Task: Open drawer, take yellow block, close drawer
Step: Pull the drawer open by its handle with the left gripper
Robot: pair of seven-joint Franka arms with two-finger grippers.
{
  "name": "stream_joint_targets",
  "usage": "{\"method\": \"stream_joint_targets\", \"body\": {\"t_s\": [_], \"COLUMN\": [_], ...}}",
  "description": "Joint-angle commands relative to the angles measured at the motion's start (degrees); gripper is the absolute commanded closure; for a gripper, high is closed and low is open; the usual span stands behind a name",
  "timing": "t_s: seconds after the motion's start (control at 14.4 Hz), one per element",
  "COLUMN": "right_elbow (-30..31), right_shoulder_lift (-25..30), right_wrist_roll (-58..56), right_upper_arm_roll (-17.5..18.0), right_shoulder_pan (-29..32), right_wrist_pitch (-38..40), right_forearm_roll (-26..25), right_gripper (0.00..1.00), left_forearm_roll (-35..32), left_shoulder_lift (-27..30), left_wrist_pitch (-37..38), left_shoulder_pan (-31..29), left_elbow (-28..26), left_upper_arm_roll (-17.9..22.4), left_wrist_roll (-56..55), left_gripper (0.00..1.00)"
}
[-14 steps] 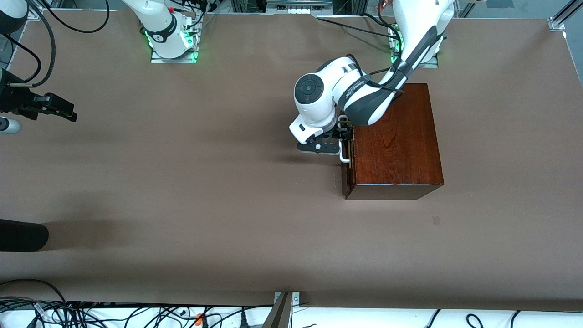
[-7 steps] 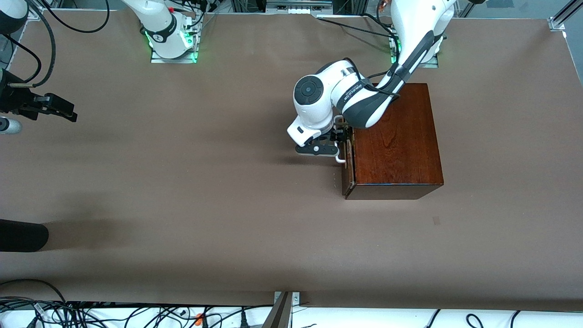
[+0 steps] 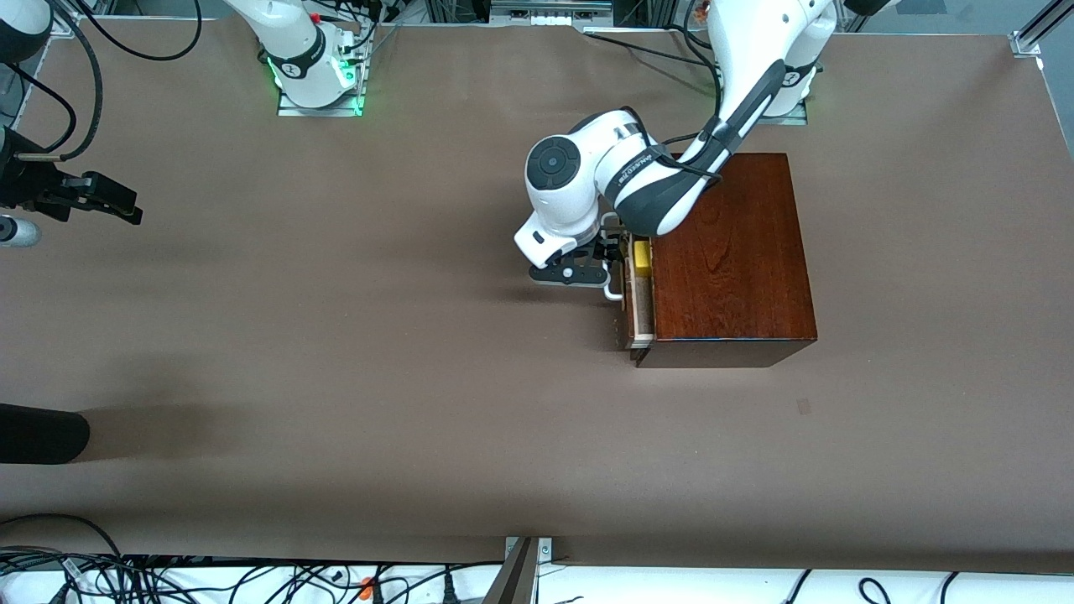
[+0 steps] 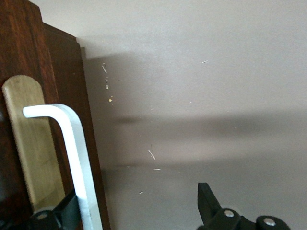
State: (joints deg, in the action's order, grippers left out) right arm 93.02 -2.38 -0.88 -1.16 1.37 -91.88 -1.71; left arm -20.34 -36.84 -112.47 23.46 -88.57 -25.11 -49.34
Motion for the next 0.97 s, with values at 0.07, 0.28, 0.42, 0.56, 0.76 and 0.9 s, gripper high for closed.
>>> {"method": "stream_joint_targets", "body": {"t_s": [0.07,0.28,0.42,0.56,0.76,0.9], "right_elbow": [-0.12,-0.21,-0.21,-0.13,-0.12,-0.21], "right_shoulder_lift": [0.09,0.09,0.09,0.09,0.09,0.09], "right_wrist_roll": [-0.97,-1.06,-0.97,-1.05,-1.06,-1.06], "right_upper_arm_roll": [0.2,0.28,0.28,0.28,0.2,0.2], "right_shoulder_pan": [0.57,0.57,0.57,0.57,0.57,0.57], "right_wrist_pitch": [-0.14,-0.23,-0.23,-0.23,-0.23,-0.23], "right_forearm_roll": [1.01,1.01,1.01,1.01,1.01,1.01], "right_gripper": [0.0,0.0,0.0,0.0,0.0,0.0], "left_forearm_roll": [-0.23,-0.58,-0.32,-0.31,-0.32,-0.4], "left_shoulder_lift": [-4.21,-4.38,-4.47,-4.55,-5.26,-5.61], "left_wrist_pitch": [-4.16,-4.16,-4.16,-4.16,-4.33,-4.33], "left_shoulder_pan": [2.65,4.4,4.76,4.93,5.28,5.55], "left_elbow": [6.48,8.14,8.59,8.59,8.59,8.68], "left_upper_arm_roll": [-0.21,-0.12,0.06,0.06,0.06,0.06], "left_wrist_roll": [0.12,0.38,0.47,0.3,0.29,0.29], "left_gripper": [0.0,0.0,0.0,0.0,0.0,0.0]}}
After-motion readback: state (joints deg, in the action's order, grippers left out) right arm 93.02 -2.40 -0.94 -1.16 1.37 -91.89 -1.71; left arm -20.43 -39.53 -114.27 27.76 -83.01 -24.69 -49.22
